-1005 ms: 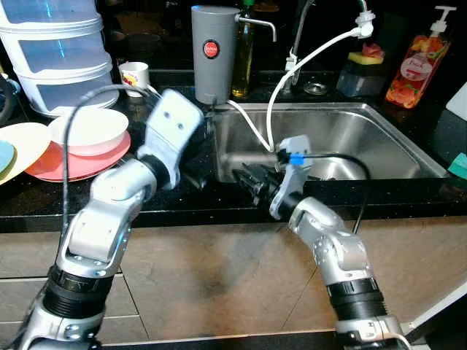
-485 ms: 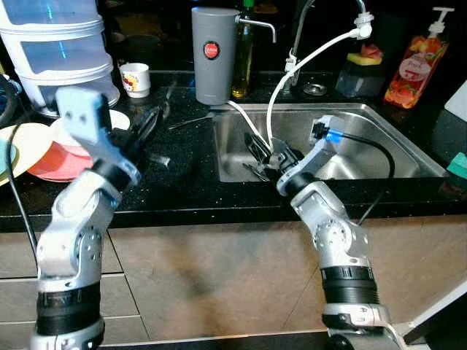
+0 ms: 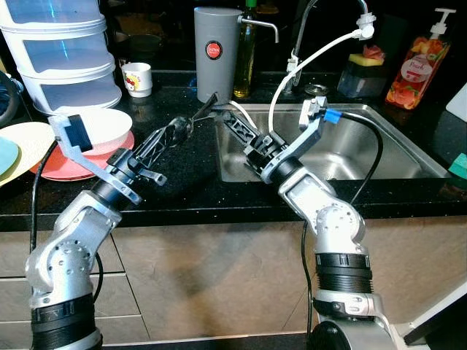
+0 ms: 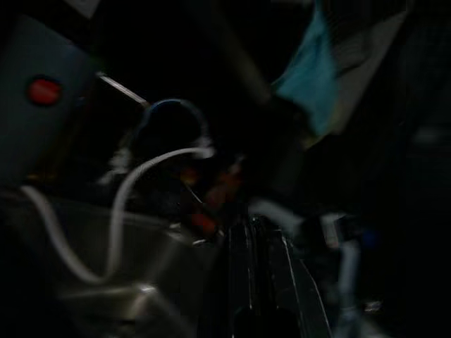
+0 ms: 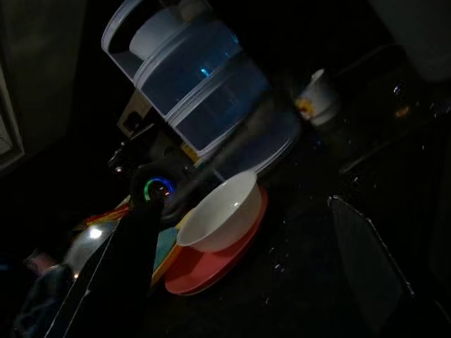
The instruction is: Kitchen organization
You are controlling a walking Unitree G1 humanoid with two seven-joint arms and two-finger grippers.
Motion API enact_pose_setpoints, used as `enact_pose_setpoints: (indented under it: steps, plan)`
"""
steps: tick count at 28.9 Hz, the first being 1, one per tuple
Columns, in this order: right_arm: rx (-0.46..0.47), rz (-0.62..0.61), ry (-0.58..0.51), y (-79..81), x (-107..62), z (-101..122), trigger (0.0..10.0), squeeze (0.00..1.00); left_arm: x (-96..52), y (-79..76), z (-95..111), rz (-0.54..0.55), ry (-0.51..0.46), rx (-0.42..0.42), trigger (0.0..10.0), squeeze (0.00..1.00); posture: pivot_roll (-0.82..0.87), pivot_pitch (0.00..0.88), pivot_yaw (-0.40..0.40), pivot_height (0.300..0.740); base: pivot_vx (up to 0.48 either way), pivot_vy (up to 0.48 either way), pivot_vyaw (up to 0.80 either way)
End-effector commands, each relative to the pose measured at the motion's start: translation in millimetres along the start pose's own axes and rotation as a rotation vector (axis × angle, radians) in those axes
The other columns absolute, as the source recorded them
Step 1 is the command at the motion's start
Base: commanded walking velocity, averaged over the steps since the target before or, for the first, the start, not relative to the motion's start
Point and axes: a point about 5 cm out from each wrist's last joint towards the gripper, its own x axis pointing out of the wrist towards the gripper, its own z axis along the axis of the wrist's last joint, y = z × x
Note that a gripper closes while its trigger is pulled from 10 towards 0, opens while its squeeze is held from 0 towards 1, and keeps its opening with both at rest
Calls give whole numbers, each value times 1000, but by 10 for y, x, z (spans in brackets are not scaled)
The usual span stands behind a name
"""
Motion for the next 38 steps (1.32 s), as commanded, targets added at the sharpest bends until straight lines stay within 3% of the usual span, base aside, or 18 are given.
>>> enact_pose_setpoints:
  steps: [1,7,12,17,18,19,20,38]
  plan:
    - [11,15,-1,42,4,26,10000,0,-11,-62,8,-48,-7,-30,0,0,14,94,2,740,0,0,0]
    - [90,65,38,126,-3,-39,10000,0,-23,-167,-63,-117,35,-117,0,0,20,81,5,740,0,0,0]
    - [162,118,22,217,-10,-20,10000,0,-34,-200,-160,-122,86,-143,0,0,19,84,8,740,0,0,0]
    - [164,144,34,258,-32,-20,10000,0,-42,-214,-166,-121,95,-172,0,0,18,84,9,740,0,0,0]
    - [168,146,33,262,-35,-20,8471,0,-44,-215,-164,-119,96,-173,0,0,20,88,10,740,0,0,0]
    - [169,145,31,264,-38,-19,5529,0,-46,-214,-161,-117,96,-172,0,0,20,88,10,740,0,0,0]
    - [179,148,23,265,-44,-14,0,0,-49,-213,-158,-114,96,-173,0,0,20,88,10,740,0,0,0]
    - [201,153,10,253,-56,22,0,0,-53,-203,-180,-102,125,-190,0,0,18,104,9,740,0,0,0]
